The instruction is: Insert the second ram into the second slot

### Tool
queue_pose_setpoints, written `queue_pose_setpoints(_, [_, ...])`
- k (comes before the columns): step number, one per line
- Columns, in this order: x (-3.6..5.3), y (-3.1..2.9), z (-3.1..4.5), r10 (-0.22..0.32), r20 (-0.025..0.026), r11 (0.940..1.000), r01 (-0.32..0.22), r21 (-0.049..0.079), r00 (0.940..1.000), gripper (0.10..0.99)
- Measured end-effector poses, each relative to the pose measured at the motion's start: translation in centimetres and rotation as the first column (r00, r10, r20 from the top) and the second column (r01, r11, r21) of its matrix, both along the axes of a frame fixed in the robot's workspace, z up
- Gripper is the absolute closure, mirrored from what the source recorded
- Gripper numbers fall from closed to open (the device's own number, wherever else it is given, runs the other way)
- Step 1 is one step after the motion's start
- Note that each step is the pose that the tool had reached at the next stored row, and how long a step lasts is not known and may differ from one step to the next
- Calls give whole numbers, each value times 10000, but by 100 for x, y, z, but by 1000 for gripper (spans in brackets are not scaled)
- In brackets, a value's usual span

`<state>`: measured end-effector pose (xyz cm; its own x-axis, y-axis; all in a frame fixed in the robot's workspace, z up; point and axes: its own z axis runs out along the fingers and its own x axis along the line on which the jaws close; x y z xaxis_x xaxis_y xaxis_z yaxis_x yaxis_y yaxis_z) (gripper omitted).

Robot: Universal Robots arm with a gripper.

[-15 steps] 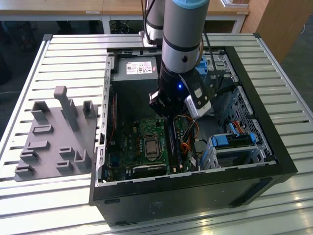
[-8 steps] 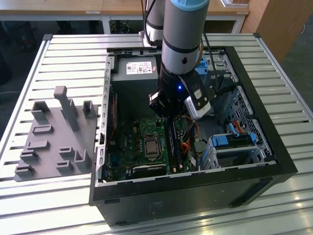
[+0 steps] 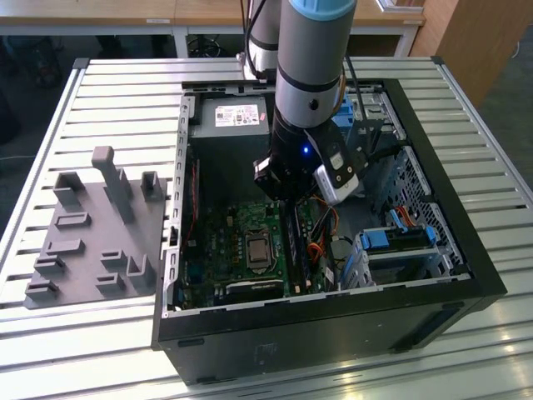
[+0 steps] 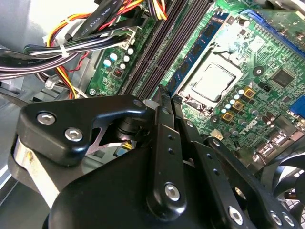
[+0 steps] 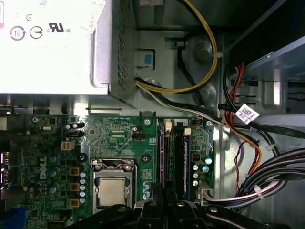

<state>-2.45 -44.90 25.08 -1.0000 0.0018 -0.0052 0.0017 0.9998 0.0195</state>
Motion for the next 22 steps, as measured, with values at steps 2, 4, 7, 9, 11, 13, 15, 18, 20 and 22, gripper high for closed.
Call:
queue_pose_setpoints(2, [0,-2,-8,-3,0,10000,3,0,10000,949])
queue_pose_setpoints(4, [0,-4,-19,-10,0,10000,10,1,10000,949])
queue_pose_setpoints(7, [0,-8,-43,-33,-1,10000,33,-1,10000,949])
queue_pose_setpoints(9, [0,-11,-61,-43,-1,10000,43,0,10000,949])
queue_pose_setpoints(11, [0,-13,-82,-44,-3,10000,44,0,10000,949])
queue_pose_setpoints(13, [0,-15,-105,-44,-10,10000,44,-1,10000,949])
queue_pose_setpoints(15, [3,-17,-131,-43,-20,10000,43,0,10000,949])
queue_pose_setpoints(18, [29,-21,-158,-44,-62,10000,44,-3,10000,949])
queue_pose_setpoints(20, [32,-28,-169,-46,-76,10000,46,0,10000,949])
queue_pose_setpoints(22, [33,-36,-172,-44,-78,10000,44,-1,10000,949])
